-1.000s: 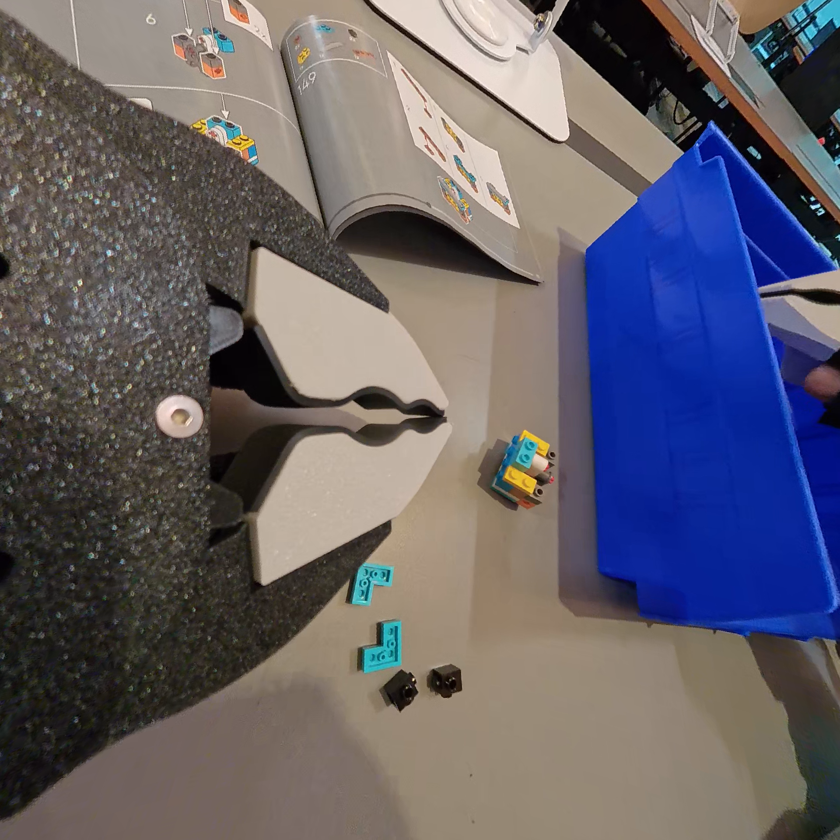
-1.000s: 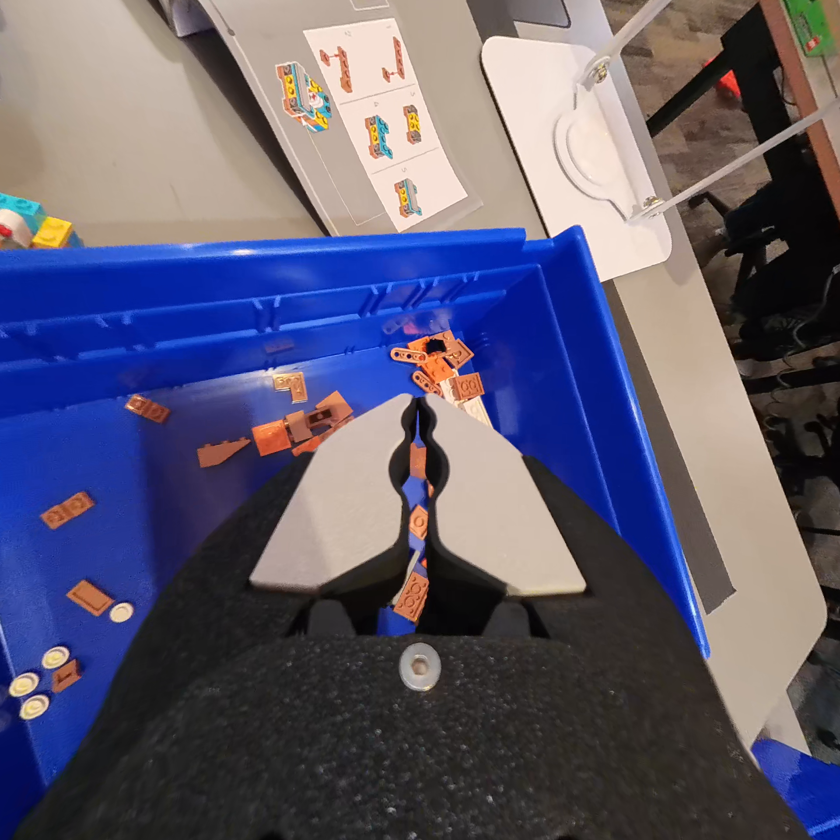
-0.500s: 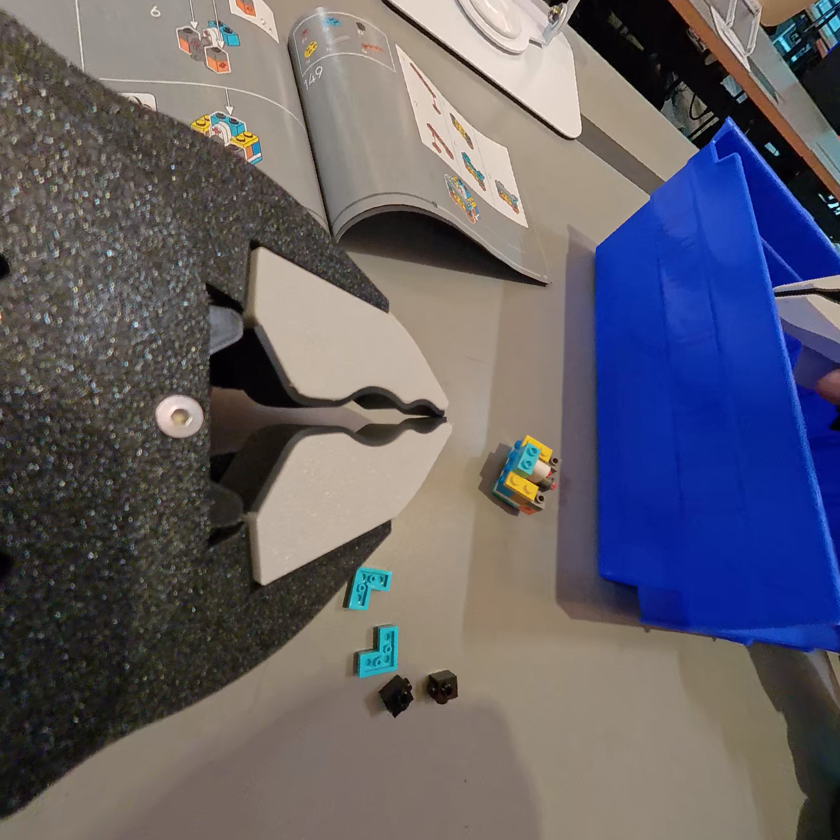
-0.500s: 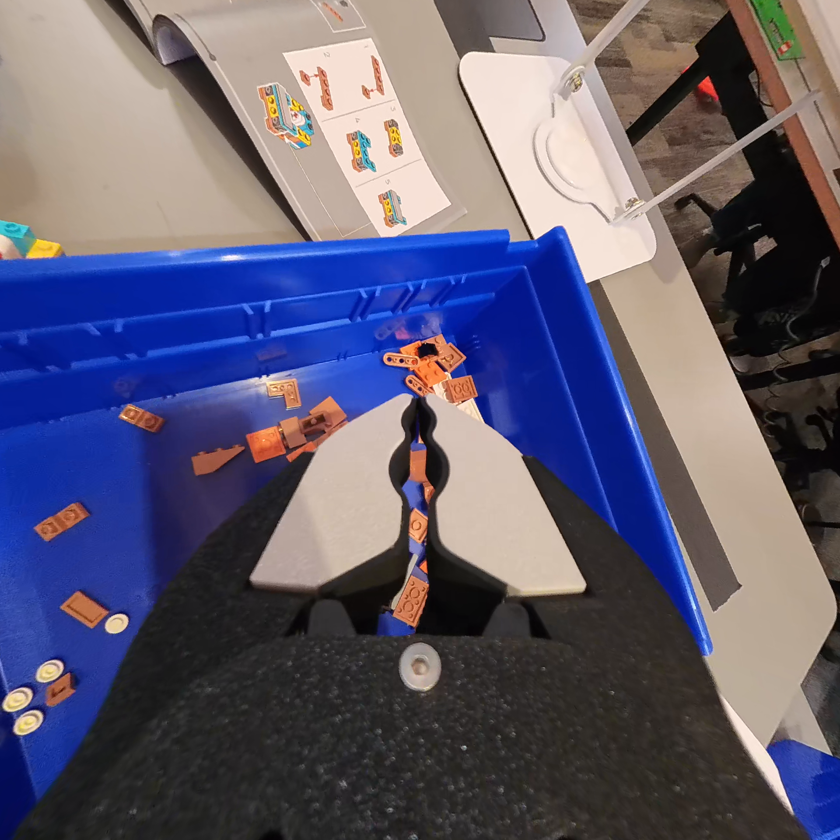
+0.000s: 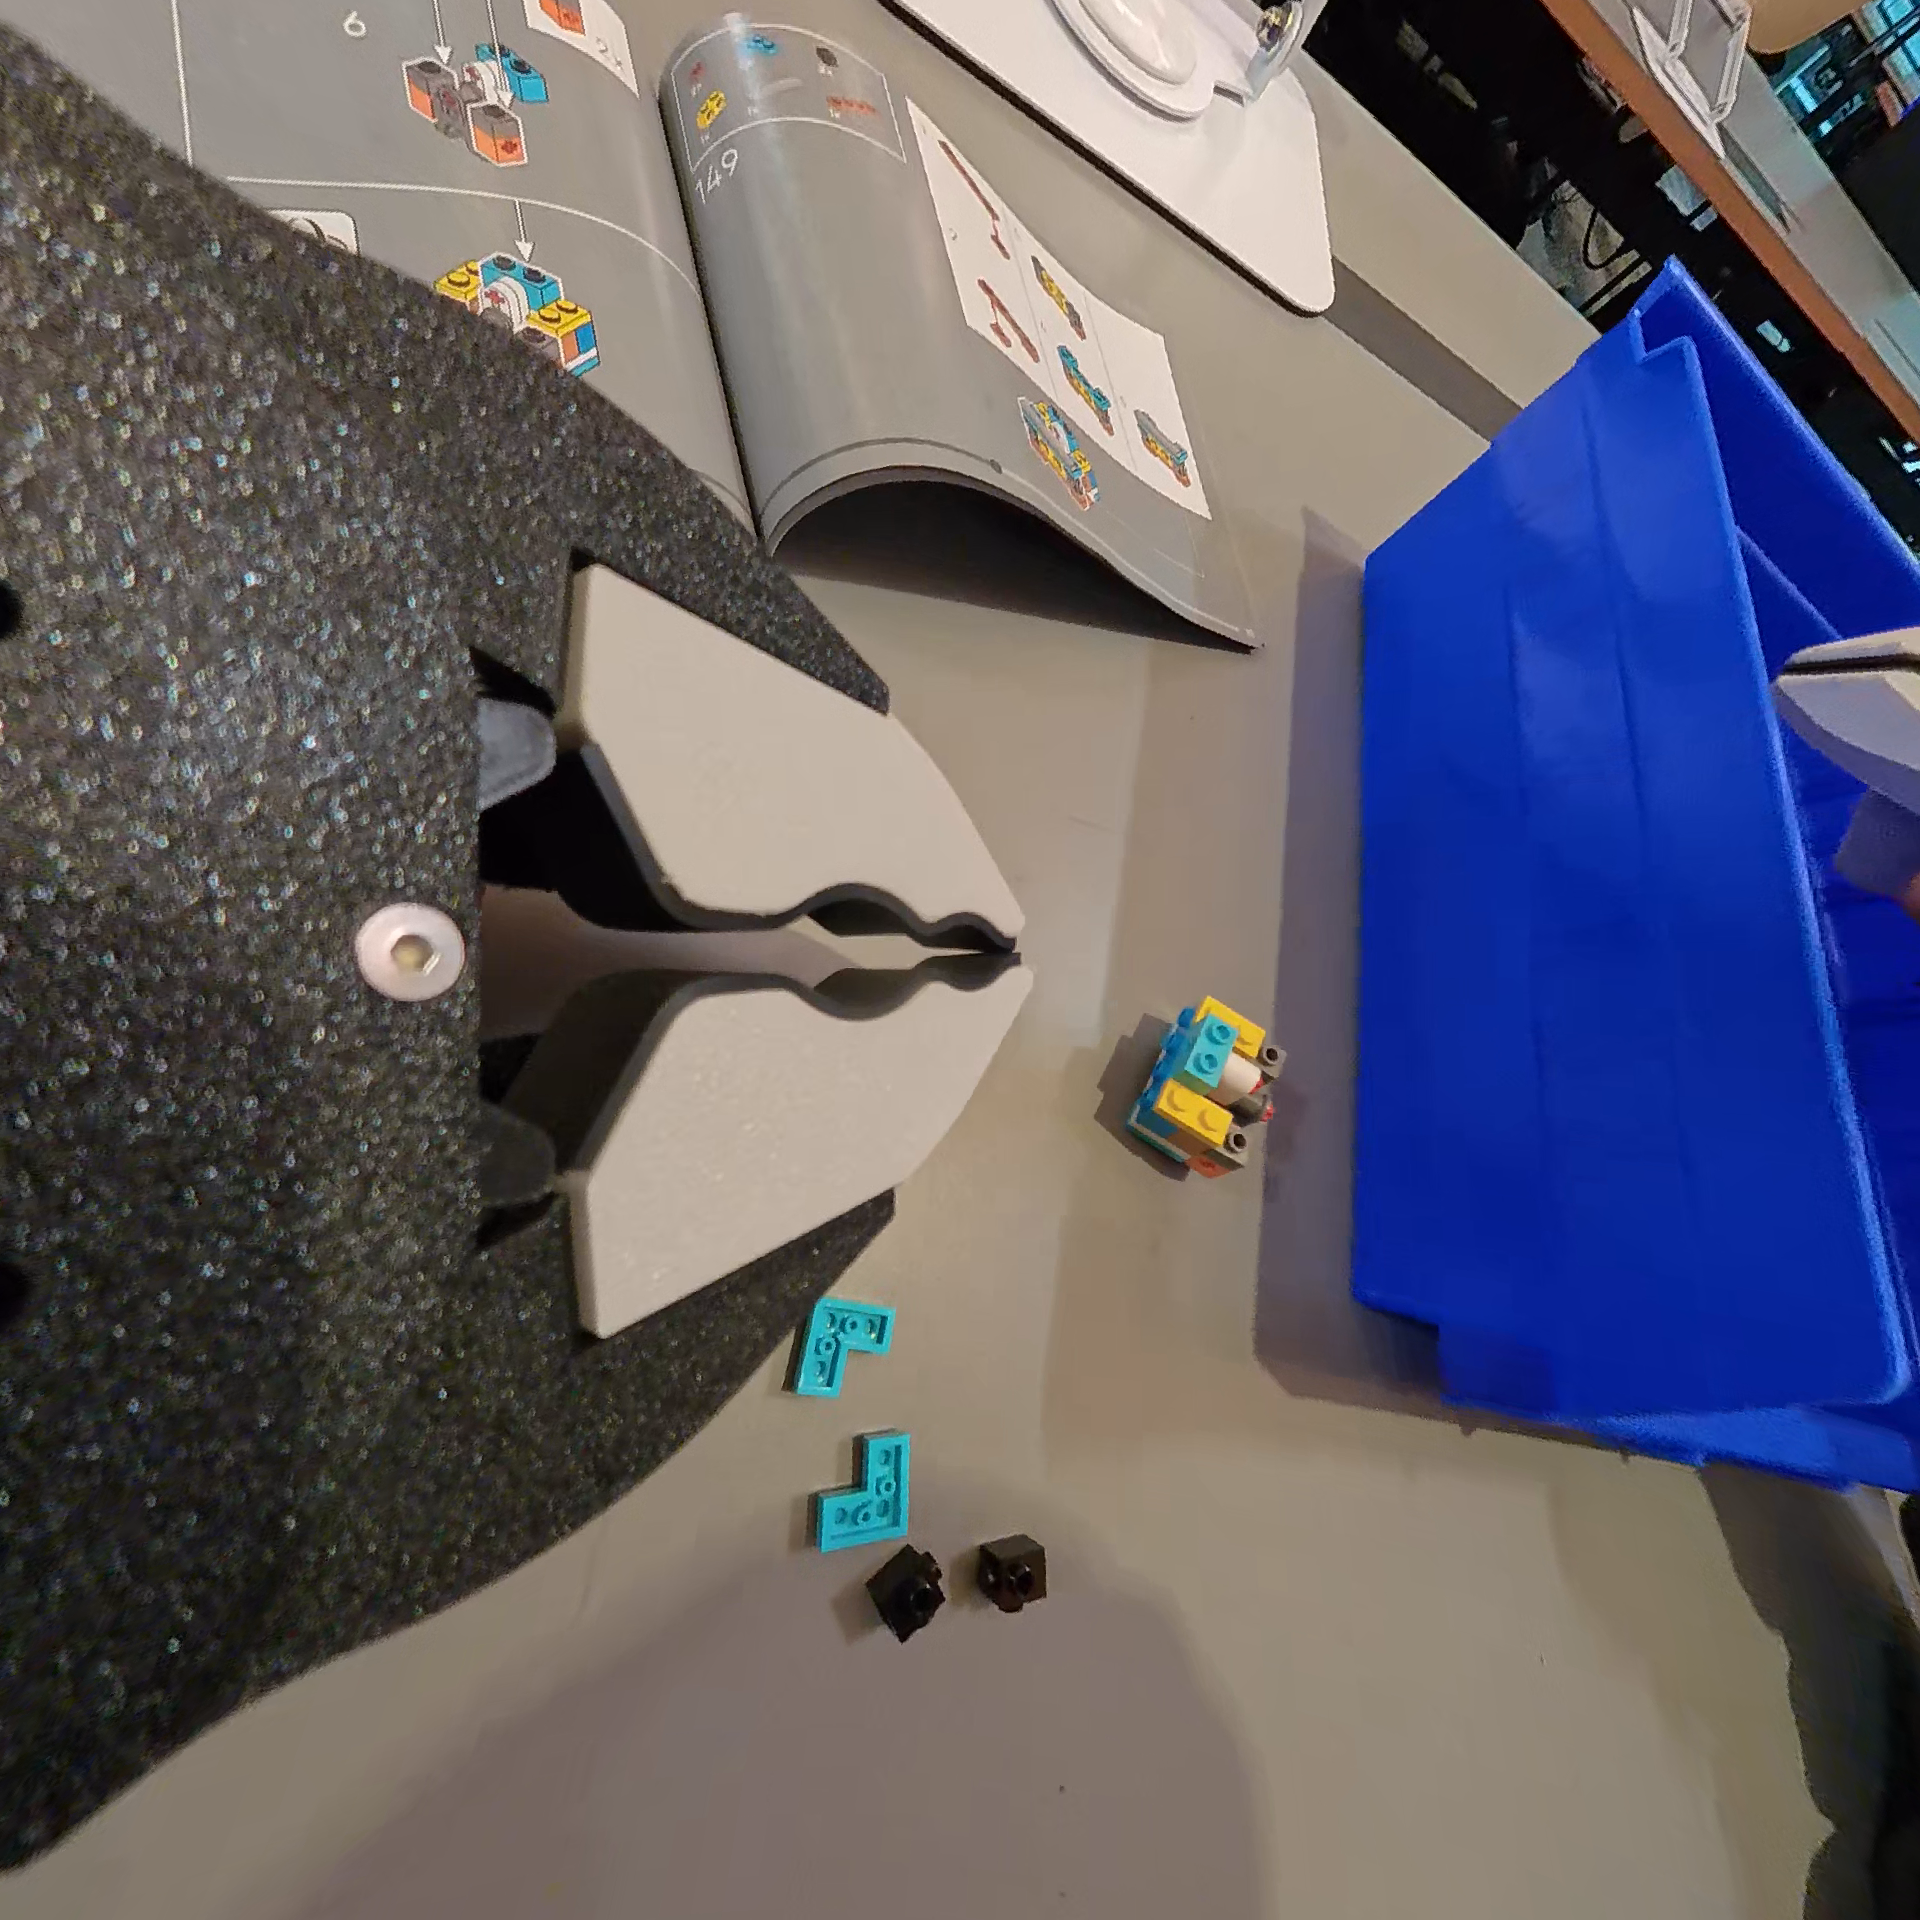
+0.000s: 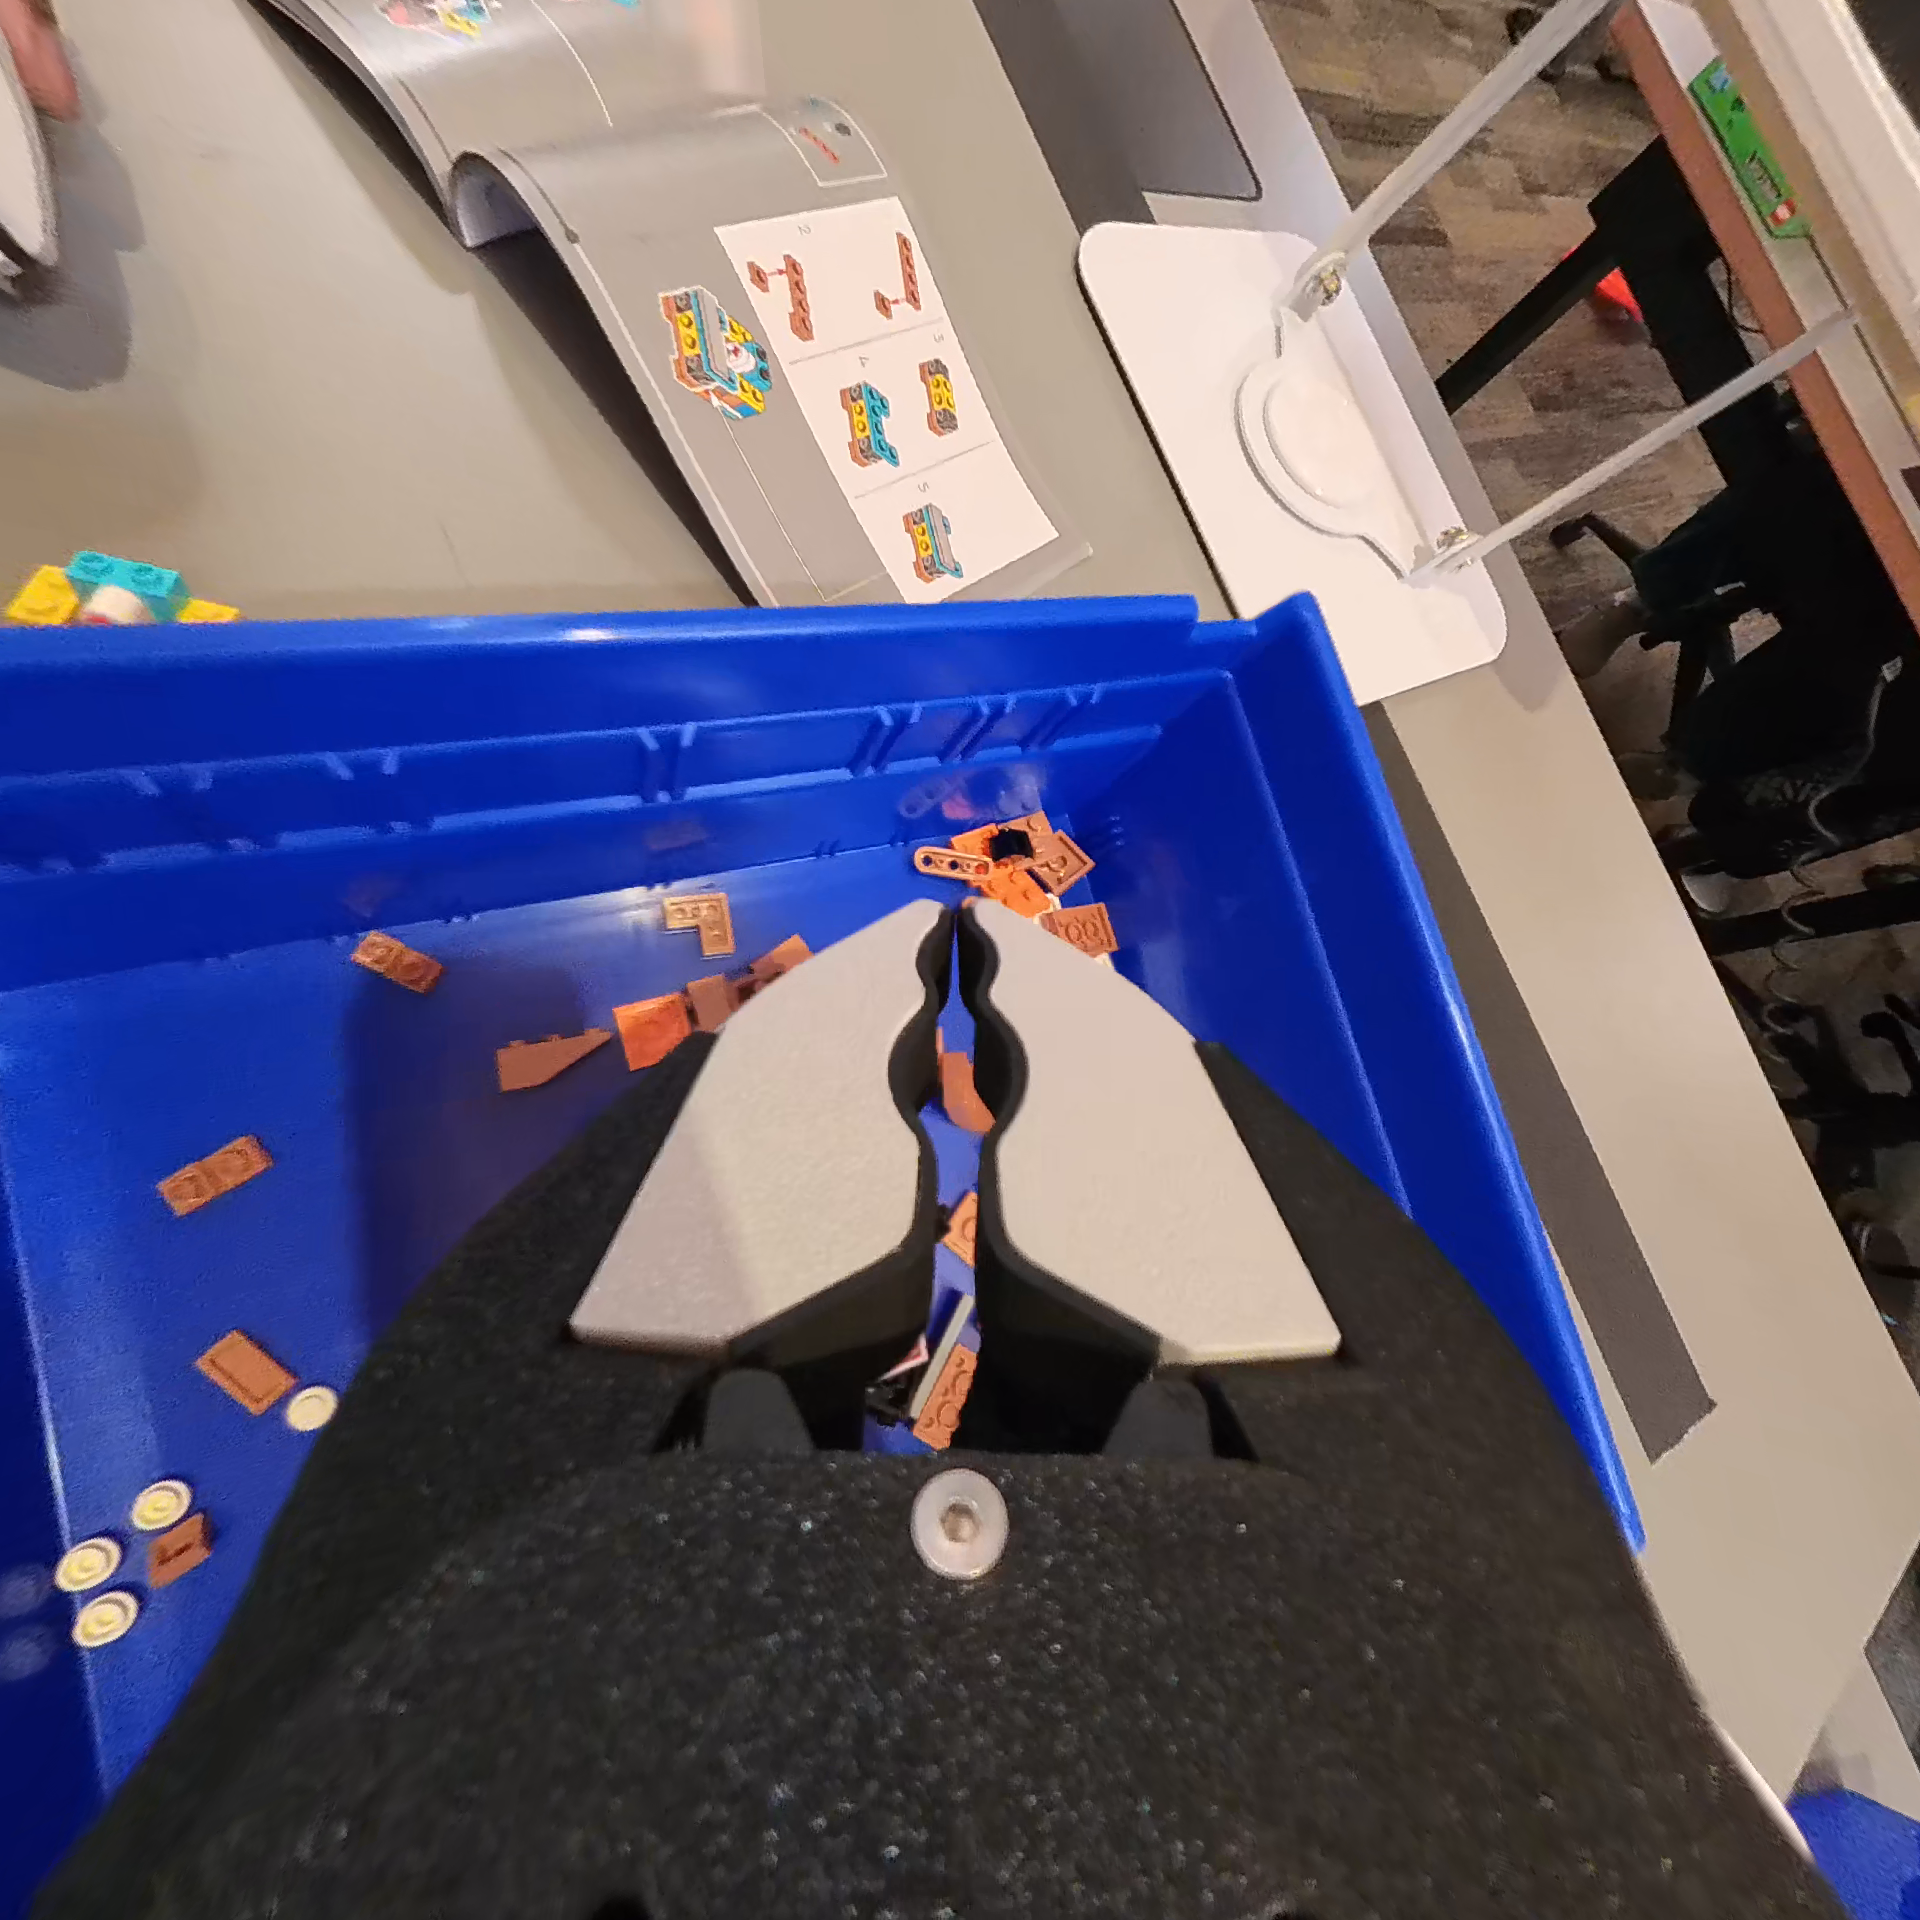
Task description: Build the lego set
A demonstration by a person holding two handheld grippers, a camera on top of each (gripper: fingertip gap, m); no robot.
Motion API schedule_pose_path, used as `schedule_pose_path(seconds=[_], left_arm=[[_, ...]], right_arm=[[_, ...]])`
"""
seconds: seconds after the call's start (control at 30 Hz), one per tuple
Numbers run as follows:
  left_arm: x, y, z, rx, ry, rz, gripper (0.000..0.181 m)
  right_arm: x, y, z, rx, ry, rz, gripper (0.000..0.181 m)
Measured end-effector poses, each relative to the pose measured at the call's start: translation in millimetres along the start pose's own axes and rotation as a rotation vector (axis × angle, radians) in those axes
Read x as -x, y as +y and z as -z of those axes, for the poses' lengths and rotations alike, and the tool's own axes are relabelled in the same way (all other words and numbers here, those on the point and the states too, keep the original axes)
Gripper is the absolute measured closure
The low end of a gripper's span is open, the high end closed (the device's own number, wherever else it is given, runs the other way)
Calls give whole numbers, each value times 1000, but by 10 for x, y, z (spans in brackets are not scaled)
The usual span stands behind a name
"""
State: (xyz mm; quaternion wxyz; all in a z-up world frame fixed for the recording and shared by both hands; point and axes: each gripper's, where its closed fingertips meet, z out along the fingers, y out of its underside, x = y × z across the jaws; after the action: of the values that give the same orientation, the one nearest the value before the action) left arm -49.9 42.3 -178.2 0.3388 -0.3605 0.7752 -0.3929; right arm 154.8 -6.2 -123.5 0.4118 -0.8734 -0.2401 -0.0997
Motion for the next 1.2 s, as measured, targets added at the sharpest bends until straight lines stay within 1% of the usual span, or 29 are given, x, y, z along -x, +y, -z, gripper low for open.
schedule_pose_path(seconds=[0.13,0.37,0.6,0.9,1.03,1.1,1.2], left_arm=[[0,0,0,0,2,2,181],[-3,-2,1,-2,8,6,181],[-6,0,-2,1,14,9,181],[-10,4,-4,3,13,4,181],[-15,6,-7,5,14,1,181],[-19,7,-6,6,15,-2,181],[-27,8,-7,7,16,-9,181]], right_arm=[[78,-11,-10,3,-38,15,181],[227,66,-46,52,-110,55,181],[213,-7,-3,6,-107,41,181],[225,-22,1,-2,-103,56,181],[129,-127,80,-69,-60,22,180],[-7,-188,192,-111,-7,-13,180],[-272,-168,410,-117,100,-56,181]])
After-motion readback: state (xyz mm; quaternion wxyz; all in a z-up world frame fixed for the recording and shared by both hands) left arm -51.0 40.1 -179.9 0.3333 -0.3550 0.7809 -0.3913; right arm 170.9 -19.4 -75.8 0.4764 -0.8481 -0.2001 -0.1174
